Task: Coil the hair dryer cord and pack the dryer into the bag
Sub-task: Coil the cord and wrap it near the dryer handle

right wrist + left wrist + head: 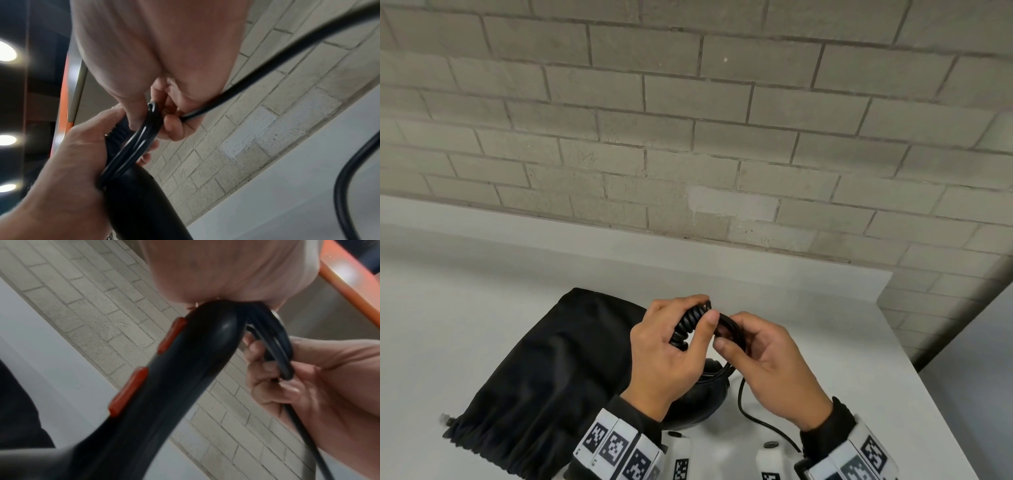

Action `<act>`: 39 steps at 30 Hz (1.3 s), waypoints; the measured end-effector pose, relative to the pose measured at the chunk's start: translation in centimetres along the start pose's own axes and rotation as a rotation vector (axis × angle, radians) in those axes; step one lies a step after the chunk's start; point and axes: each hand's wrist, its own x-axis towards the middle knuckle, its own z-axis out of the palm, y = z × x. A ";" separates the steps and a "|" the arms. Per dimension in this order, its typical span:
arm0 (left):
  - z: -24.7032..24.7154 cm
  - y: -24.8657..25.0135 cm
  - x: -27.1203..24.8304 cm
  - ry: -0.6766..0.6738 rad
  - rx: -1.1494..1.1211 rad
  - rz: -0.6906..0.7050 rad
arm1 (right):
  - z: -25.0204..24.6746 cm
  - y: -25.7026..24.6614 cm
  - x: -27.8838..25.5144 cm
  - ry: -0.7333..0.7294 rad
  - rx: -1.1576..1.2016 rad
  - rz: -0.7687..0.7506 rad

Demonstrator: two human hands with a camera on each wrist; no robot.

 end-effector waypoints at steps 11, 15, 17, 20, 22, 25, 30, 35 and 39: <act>-1.1 0.8 1.3 -0.210 0.050 0.014 | 0.1 0.0 0.4 0.080 -0.215 -0.133; -0.3 1.2 1.1 -0.197 0.013 -0.065 | 0.3 0.3 0.5 0.124 -0.205 -0.145; -0.1 1.0 1.1 -0.184 0.000 -0.051 | 0.2 0.2 0.5 0.124 -0.188 -0.138; 0.0 0.6 1.1 -0.191 -0.054 -0.032 | 0.2 0.0 0.5 0.104 -0.173 -0.130; 0.0 0.3 1.1 -0.178 -0.070 -0.048 | 0.3 -0.2 0.6 0.095 -0.179 -0.123; 0.1 0.1 1.0 -0.132 -0.093 -0.080 | 0.4 -0.1 0.8 0.084 -0.181 -0.124; -0.1 0.0 0.8 -0.092 -0.137 -0.117 | 0.7 0.4 0.8 0.120 -0.254 -0.165; -0.1 0.2 0.8 -0.079 -0.180 -0.169 | 1.0 1.3 0.6 0.439 -0.346 -0.258; 0.1 0.7 0.9 -0.056 -0.179 -0.137 | 1.7 1.8 0.3 0.529 -0.600 -0.435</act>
